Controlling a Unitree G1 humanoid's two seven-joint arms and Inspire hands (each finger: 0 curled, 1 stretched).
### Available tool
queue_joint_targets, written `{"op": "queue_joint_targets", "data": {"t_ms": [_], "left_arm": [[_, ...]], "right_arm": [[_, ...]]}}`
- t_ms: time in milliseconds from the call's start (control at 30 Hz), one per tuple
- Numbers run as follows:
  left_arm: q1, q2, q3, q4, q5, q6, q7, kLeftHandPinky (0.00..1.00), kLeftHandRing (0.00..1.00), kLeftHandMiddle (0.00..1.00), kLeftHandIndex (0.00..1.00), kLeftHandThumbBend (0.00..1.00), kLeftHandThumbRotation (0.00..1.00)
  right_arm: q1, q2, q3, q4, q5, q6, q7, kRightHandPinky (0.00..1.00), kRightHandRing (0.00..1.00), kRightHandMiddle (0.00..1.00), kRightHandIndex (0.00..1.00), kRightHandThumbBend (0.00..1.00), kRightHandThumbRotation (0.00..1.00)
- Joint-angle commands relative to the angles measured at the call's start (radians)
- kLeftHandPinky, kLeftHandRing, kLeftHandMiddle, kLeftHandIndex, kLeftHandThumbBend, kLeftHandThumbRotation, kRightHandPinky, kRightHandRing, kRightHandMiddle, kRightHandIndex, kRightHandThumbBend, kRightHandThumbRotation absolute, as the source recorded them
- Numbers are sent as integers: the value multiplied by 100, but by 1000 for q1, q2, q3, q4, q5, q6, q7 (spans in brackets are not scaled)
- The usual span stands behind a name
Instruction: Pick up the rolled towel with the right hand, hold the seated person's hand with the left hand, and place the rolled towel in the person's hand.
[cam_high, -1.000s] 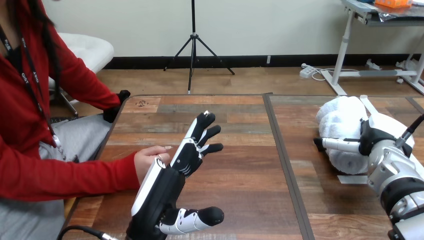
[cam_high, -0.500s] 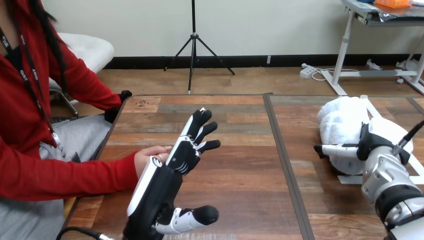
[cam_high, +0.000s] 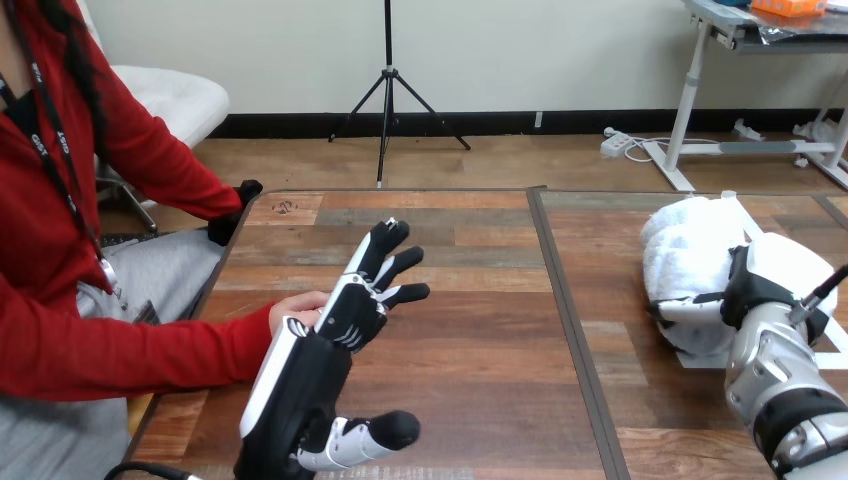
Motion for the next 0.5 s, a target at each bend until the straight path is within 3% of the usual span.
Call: {"op": "queue_joint_targets", "data": {"t_ms": [0, 167, 300, 467], "left_arm": [[-29, 3, 22, -43, 4, -24, 11, 80, 91, 96, 96, 100, 74], [-29, 2, 30, -56, 8, -22, 23, 80, 91, 96, 95, 100, 75], [-26, 1, 39, -68, 15, -18, 32, 81, 91, 96, 95, 100, 75], [-21, 6, 44, -84, 26, -8, 40, 82, 92, 96, 95, 100, 75]], "right_arm": [[15, 16, -25, 6, 20, -26, -45, 27, 40, 76, 72, 67, 1], [27, 5, -46, 8, 38, -59, -65, 31, 44, 69, 68, 70, 0], [34, -3, -62, 8, 58, -90, -75, 33, 45, 58, 60, 70, 0], [44, -11, -72, 8, 64, -123, -95, 34, 44, 52, 56, 69, 0]]}}
